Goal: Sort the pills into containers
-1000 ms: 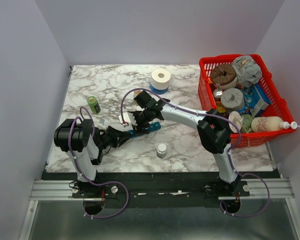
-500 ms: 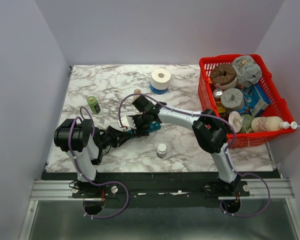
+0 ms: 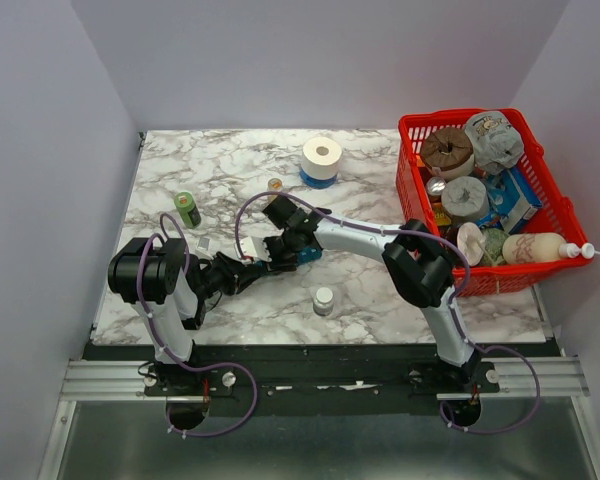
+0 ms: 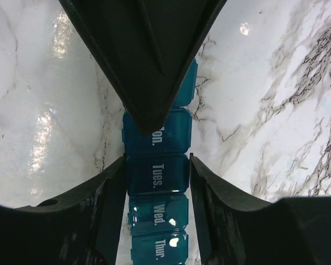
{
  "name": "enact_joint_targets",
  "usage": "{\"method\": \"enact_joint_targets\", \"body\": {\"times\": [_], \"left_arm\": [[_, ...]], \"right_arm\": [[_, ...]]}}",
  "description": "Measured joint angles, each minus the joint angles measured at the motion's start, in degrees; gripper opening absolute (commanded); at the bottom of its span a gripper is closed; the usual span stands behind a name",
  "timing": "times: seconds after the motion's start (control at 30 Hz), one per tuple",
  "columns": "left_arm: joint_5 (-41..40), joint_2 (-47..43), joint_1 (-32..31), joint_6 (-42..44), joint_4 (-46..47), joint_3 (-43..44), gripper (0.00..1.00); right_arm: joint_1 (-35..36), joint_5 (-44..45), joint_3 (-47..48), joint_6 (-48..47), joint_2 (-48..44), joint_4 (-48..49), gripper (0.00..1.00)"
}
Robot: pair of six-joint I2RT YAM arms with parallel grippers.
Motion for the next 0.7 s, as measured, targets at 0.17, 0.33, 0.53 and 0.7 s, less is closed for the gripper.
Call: {"method": "enact_joint_targets", "body": {"times": [0.17,0.33,0.53,0.7], "left_arm": [[-0.02,-0.07,0.0,0.02,-0.04,0.0,0.0],[-0.11,-0.42,-0.33,0.61,-0.33,0.0,0.0],[-0.33,-1.2,-0.39,1.75,-1.03,0.0,0.0],[-0.7,-1.7,-0.74,2.54,-1.44,0.0,0.0]], "right_arm": [[0.0,0.02,0.5,0.07,0.11,-0.81,0.49],[0.0,-0.07,2.29,0.07,0.81,-3.1,0.49],[-0.11,-0.5,6.14,0.04,2.29,-7.87,0.49],[-0.48,-1.38,8.5,0.07,3.13,-10.97,0.54]]}}
